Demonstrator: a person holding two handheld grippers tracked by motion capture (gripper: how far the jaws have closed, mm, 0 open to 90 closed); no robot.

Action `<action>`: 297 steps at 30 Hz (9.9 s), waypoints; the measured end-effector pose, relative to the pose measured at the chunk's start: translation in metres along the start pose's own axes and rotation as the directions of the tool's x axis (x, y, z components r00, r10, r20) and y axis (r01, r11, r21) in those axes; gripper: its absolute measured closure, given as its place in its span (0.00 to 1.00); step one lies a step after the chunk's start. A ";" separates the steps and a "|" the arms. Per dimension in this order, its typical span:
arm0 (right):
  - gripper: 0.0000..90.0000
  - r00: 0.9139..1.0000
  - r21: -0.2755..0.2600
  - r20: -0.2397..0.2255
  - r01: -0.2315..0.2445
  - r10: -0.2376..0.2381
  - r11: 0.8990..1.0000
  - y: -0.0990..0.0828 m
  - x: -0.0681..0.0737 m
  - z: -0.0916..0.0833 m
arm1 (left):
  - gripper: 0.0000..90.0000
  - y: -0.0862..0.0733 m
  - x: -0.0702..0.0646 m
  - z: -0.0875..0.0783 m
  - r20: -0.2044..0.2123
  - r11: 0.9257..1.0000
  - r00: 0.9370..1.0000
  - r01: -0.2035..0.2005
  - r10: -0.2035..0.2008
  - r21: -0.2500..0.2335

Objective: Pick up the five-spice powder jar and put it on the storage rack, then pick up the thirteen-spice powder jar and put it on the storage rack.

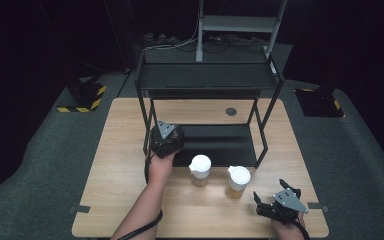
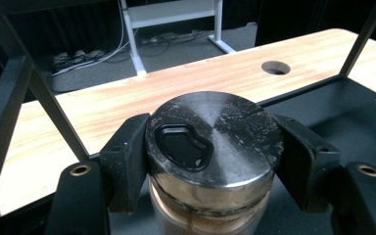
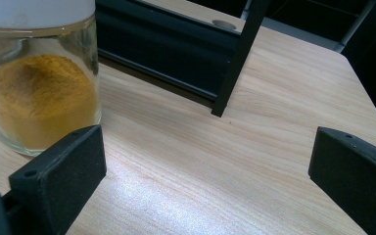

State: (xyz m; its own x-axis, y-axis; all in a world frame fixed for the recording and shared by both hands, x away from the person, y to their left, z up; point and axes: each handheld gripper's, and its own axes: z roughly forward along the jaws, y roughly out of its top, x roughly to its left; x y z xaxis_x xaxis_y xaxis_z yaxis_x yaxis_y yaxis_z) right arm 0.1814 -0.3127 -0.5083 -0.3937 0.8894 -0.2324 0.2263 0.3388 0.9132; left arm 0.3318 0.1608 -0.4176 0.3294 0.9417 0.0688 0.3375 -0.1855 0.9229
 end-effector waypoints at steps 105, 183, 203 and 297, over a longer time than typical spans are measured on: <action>0.00 1.000 0.005 0.008 0.005 -0.005 1.000 0.001 0.002 0.000 | 0.01 -0.018 0.019 -0.079 0.105 0.992 0.994 -0.026 0.039 -0.124; 0.00 1.000 0.012 0.024 0.012 -0.012 1.000 0.003 0.006 0.002 | 0.01 -0.141 0.035 -0.147 0.109 0.959 0.962 -0.263 0.252 0.105; 0.00 1.000 -0.022 0.030 0.006 -0.006 1.000 0.006 0.009 -0.006 | 0.01 -0.143 0.043 -0.149 0.142 0.964 0.960 -0.253 0.240 0.086; 0.11 0.991 -0.130 -0.119 -0.072 0.056 0.989 0.068 0.157 0.063 | 0.01 -0.147 0.050 -0.151 0.187 0.961 0.948 -0.271 0.257 0.053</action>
State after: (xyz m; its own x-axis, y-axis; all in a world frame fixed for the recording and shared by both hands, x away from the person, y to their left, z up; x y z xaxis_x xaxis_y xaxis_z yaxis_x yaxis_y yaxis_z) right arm 0.1908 -0.1304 -0.5033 -0.4836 0.8641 -0.1394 0.1357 0.2313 0.9634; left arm 0.1658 0.2775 -0.4924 0.5641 0.7925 0.2317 0.2820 -0.4487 0.8480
